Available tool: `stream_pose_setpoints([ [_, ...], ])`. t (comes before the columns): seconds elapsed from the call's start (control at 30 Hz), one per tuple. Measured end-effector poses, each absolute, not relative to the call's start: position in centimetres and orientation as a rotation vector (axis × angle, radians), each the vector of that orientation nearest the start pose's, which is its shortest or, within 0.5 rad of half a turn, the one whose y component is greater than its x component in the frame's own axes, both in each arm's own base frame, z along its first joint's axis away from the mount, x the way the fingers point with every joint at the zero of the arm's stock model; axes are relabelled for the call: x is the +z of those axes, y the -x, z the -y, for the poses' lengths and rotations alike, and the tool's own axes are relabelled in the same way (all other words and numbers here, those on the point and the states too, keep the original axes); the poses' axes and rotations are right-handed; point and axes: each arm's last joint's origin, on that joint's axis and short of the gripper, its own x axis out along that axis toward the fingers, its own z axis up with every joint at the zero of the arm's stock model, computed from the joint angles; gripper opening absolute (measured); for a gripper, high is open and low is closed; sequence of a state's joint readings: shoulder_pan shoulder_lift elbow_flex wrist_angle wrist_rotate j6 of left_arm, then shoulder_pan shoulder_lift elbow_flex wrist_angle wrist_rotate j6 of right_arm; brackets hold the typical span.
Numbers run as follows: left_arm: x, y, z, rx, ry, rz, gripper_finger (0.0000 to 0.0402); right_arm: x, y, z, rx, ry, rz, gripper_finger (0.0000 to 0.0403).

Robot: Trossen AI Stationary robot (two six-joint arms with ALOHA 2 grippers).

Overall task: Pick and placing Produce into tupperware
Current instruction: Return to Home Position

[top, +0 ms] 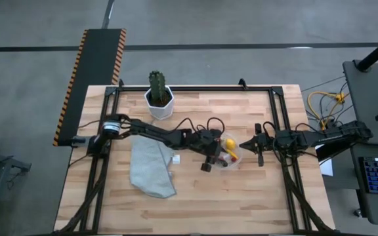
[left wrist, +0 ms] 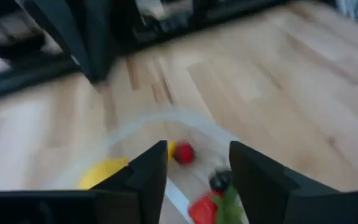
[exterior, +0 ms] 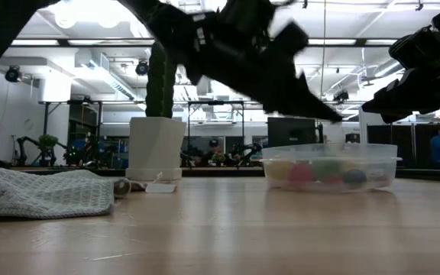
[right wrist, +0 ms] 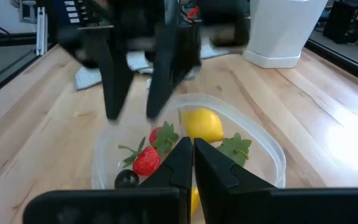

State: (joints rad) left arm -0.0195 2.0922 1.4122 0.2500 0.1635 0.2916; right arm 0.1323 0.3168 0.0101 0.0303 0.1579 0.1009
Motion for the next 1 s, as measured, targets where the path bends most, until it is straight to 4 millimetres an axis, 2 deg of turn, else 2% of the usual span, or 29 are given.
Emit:
stream_pose_setpoints([
  [0.1,21.9,-45.6,1.5,-0.228,-0.264,-0.361,0.0156,14.3,-11.3,-1.0,-0.039,-0.059,-0.271,0.0009],
  [0.13,23.7,-45.0,1.5,-0.225,-0.267,-0.332,0.0147,14.3,-11.3,-1.0,-0.039,-0.059,-0.270,0.0009],
  [0.2,27.0,-43.2,1.5,-0.228,-0.271,-0.315,0.0117,14.3,-11.3,-1.0,-0.039,-0.061,-0.269,0.0008],
  [0.27,30.4,-40.8,1.5,-0.244,-0.285,-0.291,0.0069,14.3,-11.3,-1.0,-0.039,-0.061,-0.268,0.0008],
  [0.33,33.3,-38.0,1.4,-0.251,-0.296,-0.284,0.0021,14.3,-11.3,-1.0,-0.039,-0.059,-0.268,0.0008],
  [0.37,34.8,-36.5,1.4,-0.249,-0.298,-0.272,0.0012,14.3,-11.3,-1.0,-0.039,-0.059,-0.267,0.0008],
  [0.5,39.1,-29.5,1.6,-0.203,-0.348,-0.203,0.0002,14.4,-11.3,-1.0,-0.038,-0.054,-0.263,0.0009],
  [0.57,40.8,-25.5,1.8,-0.097,-0.385,-0.171,0.0001,14.5,-11.4,-1.0,-0.036,-0.027,-0.246,0.0009],
  [0.7,41.8,-18.2,2.4,0.054,-0.416,-0.082,0.0000,15.7,-11.5,-1.0,-0.063,0.056,-0.145,0.0008],
  [0.8,40.7,-14.2,2.8,0.090,-0.405,-0.032,0.0000,17.3,-11.4,-0.9,-0.067,0.080,-0.118,0.0008],
  [0.87,39.1,-12.5,2.8,0.168,-0.398,-0.042,0.0000,18.3,-11.2,-0.9,-0.065,0.121,-0.110,0.0008],
  [1.0,35.5,-11.1,2.9,0.242,-0.377,-0.055,0.0000,20.1,-10.9,-0.8,-0.066,0.207,0.009,0.0008],
])
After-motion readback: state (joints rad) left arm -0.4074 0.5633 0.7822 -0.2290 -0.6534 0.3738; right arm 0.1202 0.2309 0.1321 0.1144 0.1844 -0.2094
